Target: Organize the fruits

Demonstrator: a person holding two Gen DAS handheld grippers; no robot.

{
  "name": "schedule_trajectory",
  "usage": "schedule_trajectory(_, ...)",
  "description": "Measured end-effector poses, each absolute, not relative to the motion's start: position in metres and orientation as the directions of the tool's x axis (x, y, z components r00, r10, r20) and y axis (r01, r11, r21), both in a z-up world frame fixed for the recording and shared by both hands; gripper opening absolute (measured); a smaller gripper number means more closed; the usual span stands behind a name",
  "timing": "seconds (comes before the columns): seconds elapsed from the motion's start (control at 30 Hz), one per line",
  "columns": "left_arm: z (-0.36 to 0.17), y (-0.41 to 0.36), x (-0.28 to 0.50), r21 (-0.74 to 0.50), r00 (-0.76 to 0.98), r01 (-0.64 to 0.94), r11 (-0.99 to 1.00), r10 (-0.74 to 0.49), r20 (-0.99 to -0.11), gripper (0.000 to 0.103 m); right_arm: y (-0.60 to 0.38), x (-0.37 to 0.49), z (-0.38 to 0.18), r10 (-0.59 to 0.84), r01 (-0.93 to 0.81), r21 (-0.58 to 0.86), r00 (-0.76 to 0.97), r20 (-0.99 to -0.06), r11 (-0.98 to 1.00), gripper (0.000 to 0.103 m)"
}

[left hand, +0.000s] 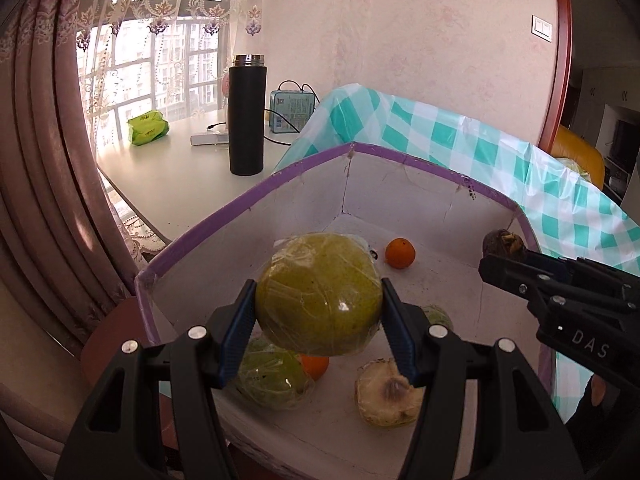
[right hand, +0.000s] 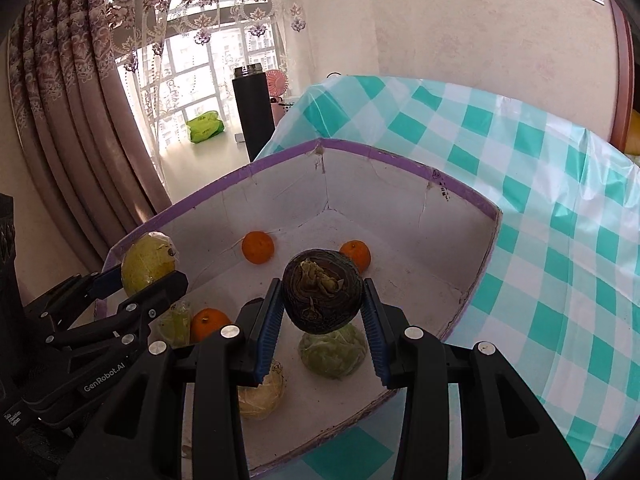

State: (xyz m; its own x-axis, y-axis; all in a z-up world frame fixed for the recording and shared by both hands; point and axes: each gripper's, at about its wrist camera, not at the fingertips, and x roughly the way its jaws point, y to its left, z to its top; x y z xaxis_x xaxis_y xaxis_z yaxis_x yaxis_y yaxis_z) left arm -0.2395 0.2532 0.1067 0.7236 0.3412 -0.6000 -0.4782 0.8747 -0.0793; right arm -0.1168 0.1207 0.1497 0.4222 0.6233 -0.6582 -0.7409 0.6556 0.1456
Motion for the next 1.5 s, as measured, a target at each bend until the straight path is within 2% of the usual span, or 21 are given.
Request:
schedule_trajectory(0.23,0.1,0.267,-0.232,-0.073,0.664,-0.492,0.867,0.321,-0.675,0.062,0.165,-0.108,0.13,0.475,-0.774,0.024,0.364,-0.801,0.633,0.04)
schedule_trajectory(0.3,0.101,0.268,-0.229,-0.087,0.662,-0.483,0.871,0.298,-0.688,0.07,0.173,-0.105,0.125,0.44,-0.774,0.011,0.349,-0.827,0.633,0.041)
schedule_trajectory(0.33,0.102,0.268,-0.229,-0.094,0.664,-0.481,0.872,0.292,-0.689,0.078,0.174,-0.105,0.124,0.43,-0.771,0.006,0.348,-0.833,0.636,0.048)
schedule_trajectory(0.37,0.104,0.269,-0.23,-0.088,0.658,-0.494,0.865,0.306,-0.689,0.081,0.175,-0.104,0.124,0.417,-0.764,-0.002,0.354,-0.837,0.645,0.052)
schedule_trajectory(0.4,0.105,0.27,-0.23,-0.079,0.646,-0.51,0.856,0.321,-0.692,0.083,0.175,-0.102,0.124,0.402,-0.756,-0.011,0.36,-0.842,0.655,0.061)
schedule_trajectory(0.47,0.106,0.274,-0.231,-0.074,0.628,-0.531,0.844,0.333,-0.704,0.094,0.174,-0.099,0.124,0.384,-0.751,-0.021,0.362,-0.85,0.66,0.069)
schedule_trajectory(0.53,0.107,0.276,-0.232,-0.096,0.641,-0.519,0.849,0.313,-0.701,0.094,0.173,-0.097,0.125,0.363,-0.745,-0.033,0.363,-0.858,0.666,0.083)
schedule_trajectory(0.57,0.108,0.276,-0.233,-0.103,0.644,-0.517,0.85,0.307,-0.701,0.095,0.172,-0.096,0.126,0.355,-0.743,-0.042,0.368,-0.859,0.668,0.086)
schedule_trajectory(0.67,0.111,0.277,-0.232,-0.108,0.646,-0.52,0.847,0.308,-0.699,0.101,0.171,-0.094,0.127,0.328,-0.741,-0.067,0.374,-0.867,0.669,0.087)
schedule_trajectory(0.97,0.107,0.278,-0.214,0.027,0.506,-0.578,0.816,0.384,-0.772,0.101,0.171,-0.089,0.122,0.251,-0.744,-0.105,0.35,-0.903,0.66,0.087)
schedule_trajectory(1.5,0.106,0.278,-0.214,0.029,0.486,-0.58,0.814,0.374,-0.79,0.101,0.162,-0.089,0.124,0.296,-0.769,-0.057,0.312,-0.903,0.637,0.087)
